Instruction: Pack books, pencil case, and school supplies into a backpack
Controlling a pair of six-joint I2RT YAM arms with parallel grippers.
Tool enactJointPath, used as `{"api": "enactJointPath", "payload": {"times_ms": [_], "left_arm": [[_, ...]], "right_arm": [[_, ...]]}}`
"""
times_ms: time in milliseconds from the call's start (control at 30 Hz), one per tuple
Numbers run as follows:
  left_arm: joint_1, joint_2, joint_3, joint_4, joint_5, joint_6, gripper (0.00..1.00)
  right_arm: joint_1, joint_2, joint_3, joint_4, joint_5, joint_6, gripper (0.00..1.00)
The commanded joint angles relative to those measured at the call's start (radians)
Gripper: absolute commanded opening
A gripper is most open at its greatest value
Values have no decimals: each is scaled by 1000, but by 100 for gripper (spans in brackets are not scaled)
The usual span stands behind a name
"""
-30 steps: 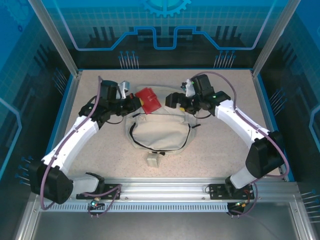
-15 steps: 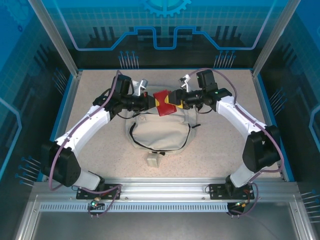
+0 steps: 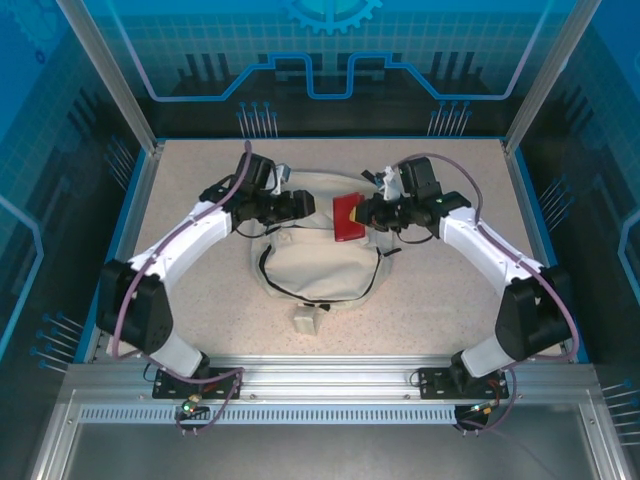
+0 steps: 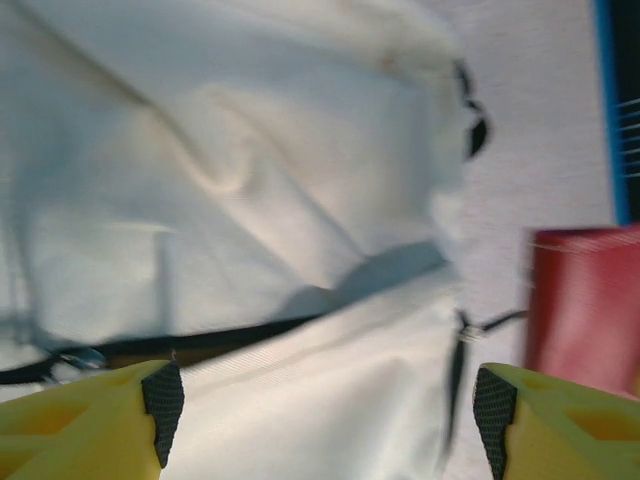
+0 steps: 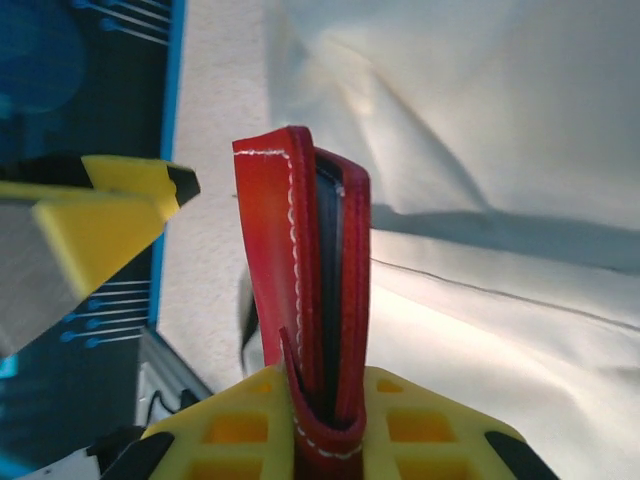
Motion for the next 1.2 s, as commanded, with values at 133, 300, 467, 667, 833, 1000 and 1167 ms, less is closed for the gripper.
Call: {"api": "enactJointPath", "payload": {"times_ms": [133,300,467,667,833,1000,1167], "left_arm": [[-7,140,-45,79,-61,94,77],[-34,124,-178,153,28,-10,77],[-100,77,-262,219,95,-141,77],[-132,29,-117,-48,-189,-151,76],[-153,17,-5,-143,-253,-178,73],[-194,106,134,-157,-249,-206,66],[-253,271,301,-252,-297,-236,62]], "right_arm": [[12,-51,-74,-59,160,71,15],[12,-66,-123,-89,208,93,15],[12,-97,-149,-112,261,106,15],[11,-161,-166,-129,321,123,14],[11,-208,-192,-109,320,147,15],[12,-225,-218,-64,279,178,14],[14,-241,-228,-60,279,187,15]]}}
